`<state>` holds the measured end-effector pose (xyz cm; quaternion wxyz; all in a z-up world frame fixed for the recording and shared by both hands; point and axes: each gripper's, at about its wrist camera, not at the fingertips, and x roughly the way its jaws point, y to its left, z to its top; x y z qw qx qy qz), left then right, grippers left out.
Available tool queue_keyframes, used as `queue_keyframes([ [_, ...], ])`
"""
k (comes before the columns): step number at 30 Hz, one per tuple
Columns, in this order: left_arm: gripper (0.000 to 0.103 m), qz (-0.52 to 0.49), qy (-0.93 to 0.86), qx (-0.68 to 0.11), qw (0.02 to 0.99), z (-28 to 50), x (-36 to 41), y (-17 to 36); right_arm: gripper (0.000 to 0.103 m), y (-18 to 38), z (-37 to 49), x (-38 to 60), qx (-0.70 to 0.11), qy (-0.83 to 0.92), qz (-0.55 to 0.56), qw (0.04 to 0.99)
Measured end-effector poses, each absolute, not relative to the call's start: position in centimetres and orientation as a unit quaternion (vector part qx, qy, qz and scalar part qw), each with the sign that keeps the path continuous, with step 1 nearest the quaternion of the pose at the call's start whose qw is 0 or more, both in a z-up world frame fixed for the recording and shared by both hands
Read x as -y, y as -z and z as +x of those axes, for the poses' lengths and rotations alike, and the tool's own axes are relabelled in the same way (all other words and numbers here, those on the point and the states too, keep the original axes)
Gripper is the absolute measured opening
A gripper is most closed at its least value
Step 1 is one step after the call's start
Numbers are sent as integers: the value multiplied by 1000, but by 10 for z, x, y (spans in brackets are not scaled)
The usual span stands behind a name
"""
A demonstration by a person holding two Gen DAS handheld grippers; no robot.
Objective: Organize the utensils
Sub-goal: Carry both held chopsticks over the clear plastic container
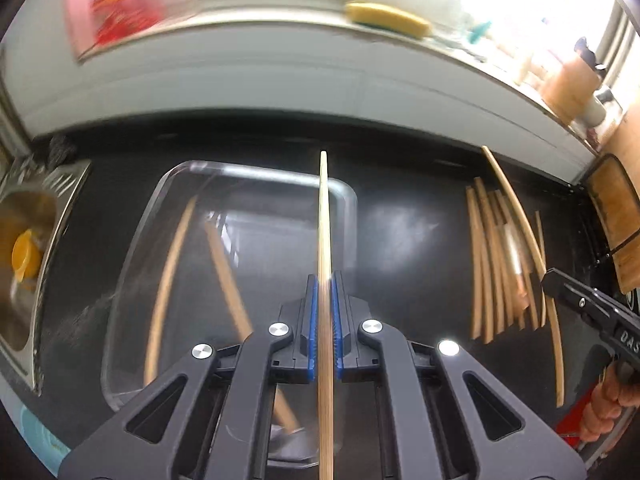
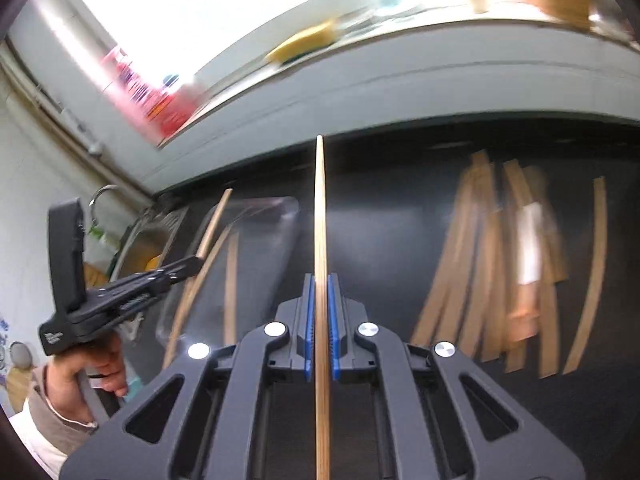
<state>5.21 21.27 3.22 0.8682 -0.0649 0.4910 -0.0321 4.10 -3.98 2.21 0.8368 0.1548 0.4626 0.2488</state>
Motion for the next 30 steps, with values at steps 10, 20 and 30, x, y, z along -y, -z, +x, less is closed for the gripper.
queue_keyframes([
  [10,6,-77,42,-500,862,40,-307,-24,7,-9,22,-60,-492,-254,190,811],
  [20,6,-72,68,-509,855,78,-327,-13,7,5,39,-110,-520,-230,179,803],
  [30,6,-67,80,-537,837,93,-336,13,7,17,55,-136,-539,-211,158,800],
])
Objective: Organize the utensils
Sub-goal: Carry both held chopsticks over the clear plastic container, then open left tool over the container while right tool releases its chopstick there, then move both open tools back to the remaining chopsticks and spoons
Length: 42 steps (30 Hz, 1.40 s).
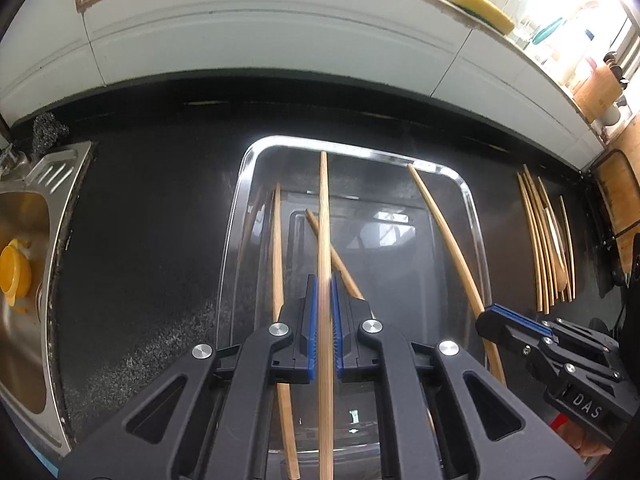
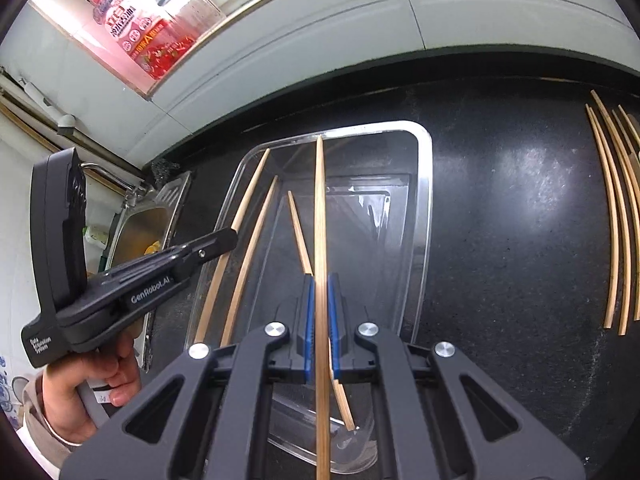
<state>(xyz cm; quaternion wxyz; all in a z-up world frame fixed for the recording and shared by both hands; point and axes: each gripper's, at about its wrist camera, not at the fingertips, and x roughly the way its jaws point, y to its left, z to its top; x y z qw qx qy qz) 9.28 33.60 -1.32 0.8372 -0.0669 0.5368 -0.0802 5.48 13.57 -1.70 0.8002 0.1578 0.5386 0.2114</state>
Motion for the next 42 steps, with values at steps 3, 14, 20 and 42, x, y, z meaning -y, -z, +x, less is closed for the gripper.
queue_keyframes([
  [3,6,-64,80,-539,836,91,-339,14,7,19,56,-141,-541,-203,151,802],
  [14,97,-66,11,-488,870,85,-368,-41,97,-10,20,-120,-460,-174,0,871],
  [20,97,-52,24,-488,871,82,-336,-38,97,-4,18,-84,-473,-146,6,869],
  [42,97,56,139,-547,824,99,-44,9,97,24,3,176,-503,27,16,864],
])
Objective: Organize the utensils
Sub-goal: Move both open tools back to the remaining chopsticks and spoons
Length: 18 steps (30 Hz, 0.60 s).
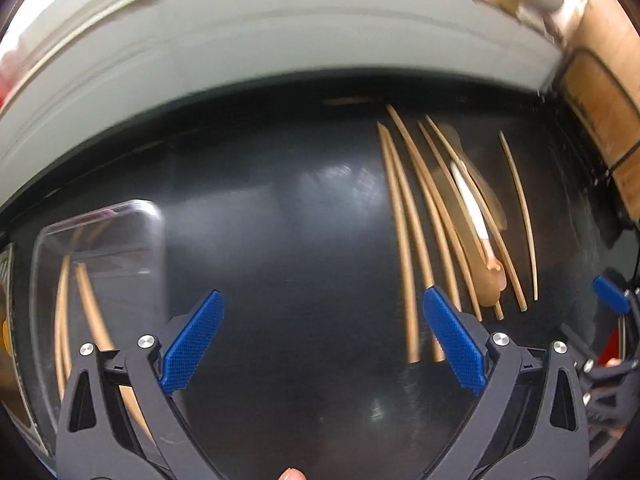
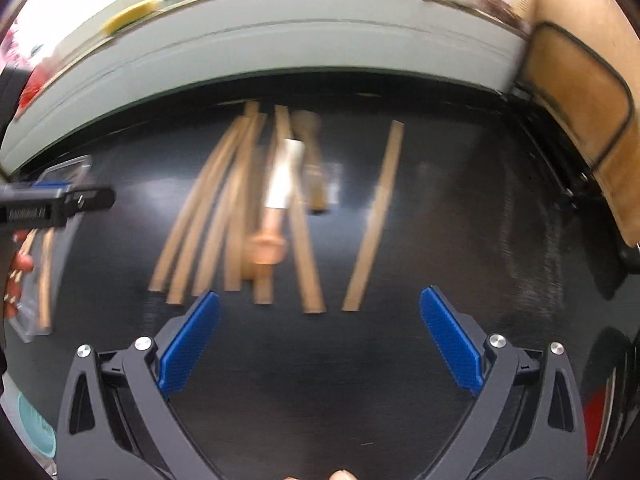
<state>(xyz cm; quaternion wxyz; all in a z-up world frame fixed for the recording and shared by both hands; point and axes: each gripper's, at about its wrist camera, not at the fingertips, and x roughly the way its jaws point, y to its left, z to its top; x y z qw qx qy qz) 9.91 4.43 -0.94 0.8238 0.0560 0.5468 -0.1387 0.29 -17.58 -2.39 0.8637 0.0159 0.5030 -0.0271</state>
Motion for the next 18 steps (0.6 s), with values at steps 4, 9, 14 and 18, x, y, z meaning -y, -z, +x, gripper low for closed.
queue_keyframes([
  [4,97,71,130,-575,805,100,-23,36,97,42,11,205,-517,49,21,855],
  [9,97,82,110,-593,794,105,-10,53,97,65,20,222,-539,47,25,841],
  [14,97,89,90,-603,787,106,-5,68,97,81,27,226,-551,41,14,833],
  [18,98,81,90,-599,791,108,-4,79,97,87,32,227,-540,25,24,841],
])
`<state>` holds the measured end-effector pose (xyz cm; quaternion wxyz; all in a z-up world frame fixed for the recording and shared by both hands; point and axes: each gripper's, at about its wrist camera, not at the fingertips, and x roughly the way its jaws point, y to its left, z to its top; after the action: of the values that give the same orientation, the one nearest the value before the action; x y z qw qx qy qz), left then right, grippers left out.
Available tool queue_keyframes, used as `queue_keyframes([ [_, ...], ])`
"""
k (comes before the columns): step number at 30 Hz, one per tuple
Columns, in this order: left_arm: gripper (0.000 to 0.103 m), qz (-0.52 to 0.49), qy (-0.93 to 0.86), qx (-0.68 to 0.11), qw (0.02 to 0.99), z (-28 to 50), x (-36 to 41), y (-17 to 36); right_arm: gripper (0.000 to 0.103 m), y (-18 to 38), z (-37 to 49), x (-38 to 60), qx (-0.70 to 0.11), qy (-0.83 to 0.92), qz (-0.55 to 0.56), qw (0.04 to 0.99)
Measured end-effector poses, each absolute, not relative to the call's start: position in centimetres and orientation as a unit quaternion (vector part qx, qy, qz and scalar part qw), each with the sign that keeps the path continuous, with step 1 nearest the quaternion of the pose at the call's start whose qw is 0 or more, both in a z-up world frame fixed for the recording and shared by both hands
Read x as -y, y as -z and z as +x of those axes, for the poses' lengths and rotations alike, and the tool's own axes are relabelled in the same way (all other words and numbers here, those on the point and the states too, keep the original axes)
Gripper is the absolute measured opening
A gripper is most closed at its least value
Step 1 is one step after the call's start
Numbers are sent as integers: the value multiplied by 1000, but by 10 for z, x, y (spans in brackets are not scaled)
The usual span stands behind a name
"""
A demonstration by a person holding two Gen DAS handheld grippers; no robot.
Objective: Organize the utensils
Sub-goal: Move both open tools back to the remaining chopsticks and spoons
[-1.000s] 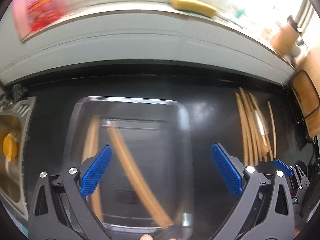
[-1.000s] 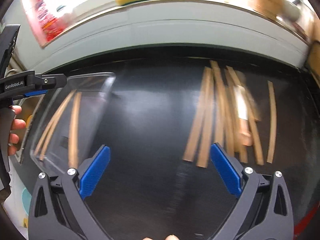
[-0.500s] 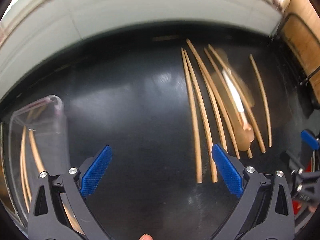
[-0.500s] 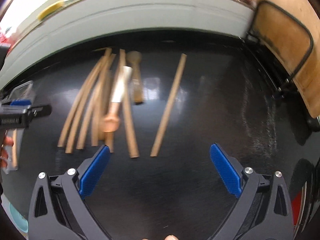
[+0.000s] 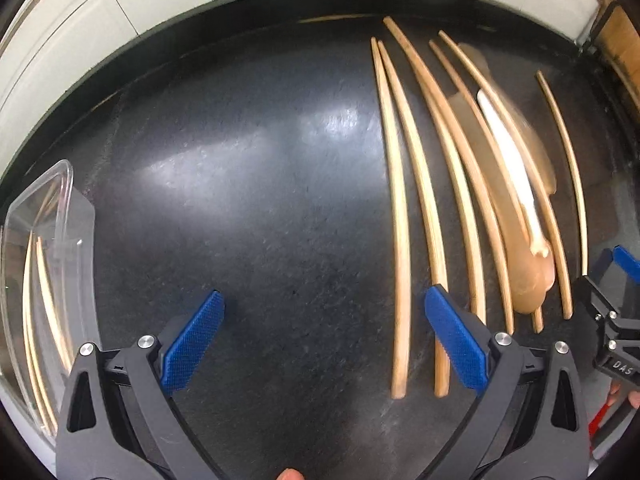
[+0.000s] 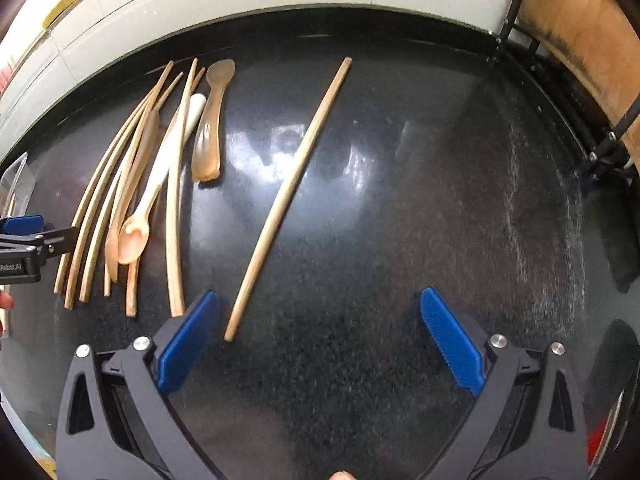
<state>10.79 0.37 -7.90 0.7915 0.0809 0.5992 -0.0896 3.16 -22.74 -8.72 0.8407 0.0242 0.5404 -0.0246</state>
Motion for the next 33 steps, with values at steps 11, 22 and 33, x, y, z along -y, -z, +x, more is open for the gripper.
queue_keyframes([
  [11,98,64,69,-580,809,141,-5,76,98,90,81,252,-512,74,53,854],
  [22,98,61,64,-566,820,132,13,76,98,87,115,253,-517,101,70,847],
  [33,98,59,59,-559,825,135,17,75,98,87,127,254,-512,133,88,844],
])
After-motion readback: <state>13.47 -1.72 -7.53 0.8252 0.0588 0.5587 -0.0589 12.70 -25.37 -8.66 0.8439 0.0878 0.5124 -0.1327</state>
